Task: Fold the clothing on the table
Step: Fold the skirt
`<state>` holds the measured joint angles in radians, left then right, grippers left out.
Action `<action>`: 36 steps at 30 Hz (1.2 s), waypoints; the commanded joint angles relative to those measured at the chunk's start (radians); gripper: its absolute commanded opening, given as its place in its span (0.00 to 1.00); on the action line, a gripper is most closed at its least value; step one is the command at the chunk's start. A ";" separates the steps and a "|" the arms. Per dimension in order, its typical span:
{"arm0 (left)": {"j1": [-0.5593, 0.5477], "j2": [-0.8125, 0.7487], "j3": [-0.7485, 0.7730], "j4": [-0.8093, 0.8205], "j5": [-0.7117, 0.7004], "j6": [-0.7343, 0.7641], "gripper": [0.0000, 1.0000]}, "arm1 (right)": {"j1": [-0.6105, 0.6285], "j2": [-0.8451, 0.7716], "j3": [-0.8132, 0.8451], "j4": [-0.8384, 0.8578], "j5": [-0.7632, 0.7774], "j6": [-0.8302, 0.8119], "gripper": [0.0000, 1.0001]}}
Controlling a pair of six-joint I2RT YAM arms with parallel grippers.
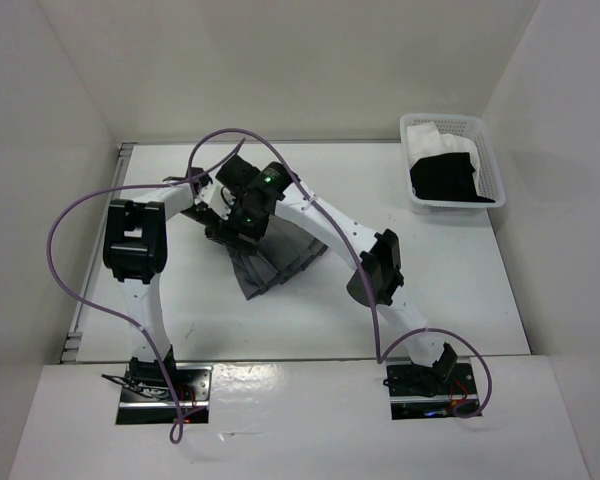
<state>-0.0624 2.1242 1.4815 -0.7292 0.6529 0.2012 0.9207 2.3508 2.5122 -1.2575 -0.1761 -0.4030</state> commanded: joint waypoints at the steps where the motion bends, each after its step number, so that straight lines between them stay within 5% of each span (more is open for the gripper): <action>1: 0.022 -0.081 -0.010 0.005 -0.039 -0.005 0.11 | 0.012 -0.033 -0.012 -0.033 0.010 -0.020 0.81; 13: 0.398 -0.495 -0.069 -0.150 -0.052 0.096 0.41 | -0.147 -0.222 -0.187 -0.033 0.020 -0.069 0.81; 17: 0.372 -0.557 -0.079 -0.161 0.089 0.096 0.48 | -0.288 -0.251 -0.236 -0.033 -0.011 -0.069 0.81; 23: 0.239 -0.416 0.029 -0.335 0.292 0.239 0.48 | -0.508 -0.272 -0.311 0.003 -0.103 -0.060 0.81; 30: 0.157 -0.238 0.105 -0.570 0.431 0.466 0.48 | -0.531 -0.326 -0.475 0.072 -0.094 -0.042 0.81; 36: 0.098 -0.161 0.079 -0.570 0.423 0.487 0.48 | -0.531 -0.326 -0.506 0.081 -0.085 -0.042 0.81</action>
<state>0.0605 1.9388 1.5494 -1.2442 1.0092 0.5991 0.3885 2.1124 2.0075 -1.2190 -0.2459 -0.4534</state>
